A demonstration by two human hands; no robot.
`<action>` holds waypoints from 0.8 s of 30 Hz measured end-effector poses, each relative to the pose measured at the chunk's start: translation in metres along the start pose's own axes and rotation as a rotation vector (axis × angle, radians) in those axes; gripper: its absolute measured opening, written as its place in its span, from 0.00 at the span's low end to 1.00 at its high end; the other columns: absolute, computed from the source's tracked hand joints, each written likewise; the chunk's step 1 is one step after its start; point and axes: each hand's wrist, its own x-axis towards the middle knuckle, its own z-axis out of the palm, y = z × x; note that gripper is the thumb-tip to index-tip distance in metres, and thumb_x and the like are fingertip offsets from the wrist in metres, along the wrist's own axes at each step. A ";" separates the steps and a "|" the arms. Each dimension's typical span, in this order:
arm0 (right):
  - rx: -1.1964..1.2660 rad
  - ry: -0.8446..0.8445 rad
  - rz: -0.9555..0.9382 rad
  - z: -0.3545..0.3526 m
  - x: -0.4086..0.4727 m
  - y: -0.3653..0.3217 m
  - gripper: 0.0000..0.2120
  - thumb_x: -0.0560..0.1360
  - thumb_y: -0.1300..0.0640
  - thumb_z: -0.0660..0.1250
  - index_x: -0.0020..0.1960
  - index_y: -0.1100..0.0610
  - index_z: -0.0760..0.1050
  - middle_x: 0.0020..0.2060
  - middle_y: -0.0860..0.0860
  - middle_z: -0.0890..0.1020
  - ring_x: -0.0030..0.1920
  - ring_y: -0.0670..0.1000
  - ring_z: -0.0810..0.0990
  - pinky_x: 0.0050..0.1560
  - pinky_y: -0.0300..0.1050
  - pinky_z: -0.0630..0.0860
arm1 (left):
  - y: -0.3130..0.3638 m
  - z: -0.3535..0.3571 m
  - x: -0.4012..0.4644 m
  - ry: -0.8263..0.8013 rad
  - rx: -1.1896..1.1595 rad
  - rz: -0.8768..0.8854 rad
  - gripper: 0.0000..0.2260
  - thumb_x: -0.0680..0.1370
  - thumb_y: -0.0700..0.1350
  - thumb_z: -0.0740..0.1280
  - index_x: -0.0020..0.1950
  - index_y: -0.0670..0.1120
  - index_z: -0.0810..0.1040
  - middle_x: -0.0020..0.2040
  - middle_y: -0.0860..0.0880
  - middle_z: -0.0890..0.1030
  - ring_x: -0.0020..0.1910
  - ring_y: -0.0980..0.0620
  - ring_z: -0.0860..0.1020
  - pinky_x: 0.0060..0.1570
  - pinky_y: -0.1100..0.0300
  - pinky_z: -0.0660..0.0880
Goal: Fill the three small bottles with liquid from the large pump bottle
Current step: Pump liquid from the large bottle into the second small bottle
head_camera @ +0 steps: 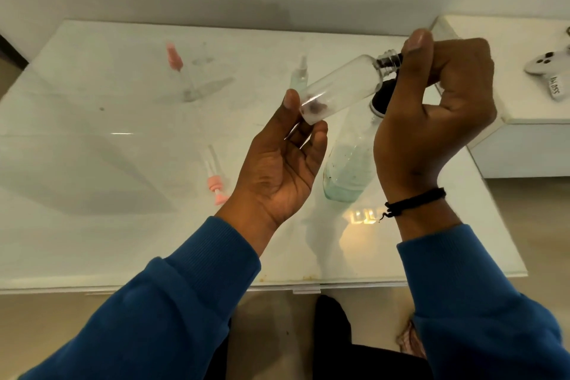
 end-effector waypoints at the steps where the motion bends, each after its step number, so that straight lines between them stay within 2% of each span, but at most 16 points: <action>1: -0.005 0.008 -0.009 0.001 0.002 -0.001 0.17 0.81 0.61 0.67 0.34 0.63 0.76 0.31 0.55 0.77 0.34 0.58 0.72 0.38 0.53 0.70 | 0.000 0.000 0.001 -0.007 -0.003 -0.001 0.28 0.60 0.48 0.79 0.58 0.42 0.81 0.47 0.46 0.83 0.37 0.52 0.81 0.36 0.62 0.81; 4: 0.003 0.013 -0.019 0.002 0.002 -0.002 0.16 0.81 0.62 0.67 0.34 0.63 0.75 0.32 0.51 0.74 0.33 0.57 0.71 0.37 0.52 0.70 | 0.000 -0.001 0.001 -0.012 -0.021 -0.001 0.30 0.60 0.47 0.79 0.60 0.42 0.80 0.49 0.46 0.82 0.38 0.52 0.81 0.36 0.62 0.81; 9: 0.007 -0.007 -0.002 0.000 -0.004 -0.002 0.15 0.81 0.62 0.67 0.35 0.63 0.76 0.32 0.57 0.77 0.34 0.59 0.73 0.37 0.56 0.71 | 0.000 -0.005 0.001 -0.025 -0.020 -0.002 0.29 0.58 0.46 0.82 0.57 0.42 0.81 0.49 0.46 0.82 0.38 0.52 0.82 0.36 0.62 0.81; 14: -0.009 0.019 -0.008 0.001 0.004 -0.004 0.16 0.80 0.62 0.67 0.34 0.63 0.75 0.33 0.49 0.73 0.33 0.53 0.70 0.37 0.51 0.70 | -0.001 0.000 0.001 -0.014 -0.029 -0.002 0.31 0.60 0.47 0.79 0.61 0.42 0.80 0.48 0.45 0.82 0.37 0.52 0.82 0.34 0.62 0.81; 20: 0.002 -0.011 0.002 -0.001 -0.003 -0.001 0.16 0.81 0.62 0.67 0.34 0.63 0.75 0.31 0.56 0.77 0.34 0.56 0.72 0.36 0.54 0.70 | 0.000 -0.003 0.001 -0.016 -0.026 0.002 0.30 0.58 0.46 0.81 0.59 0.42 0.81 0.49 0.45 0.82 0.38 0.51 0.82 0.35 0.62 0.81; 24: 0.008 0.023 0.015 0.001 0.007 -0.005 0.17 0.80 0.61 0.68 0.33 0.63 0.75 0.31 0.50 0.73 0.33 0.52 0.69 0.37 0.48 0.69 | -0.002 0.002 0.000 -0.003 -0.011 0.011 0.28 0.60 0.47 0.78 0.58 0.42 0.81 0.48 0.45 0.83 0.38 0.52 0.82 0.34 0.63 0.81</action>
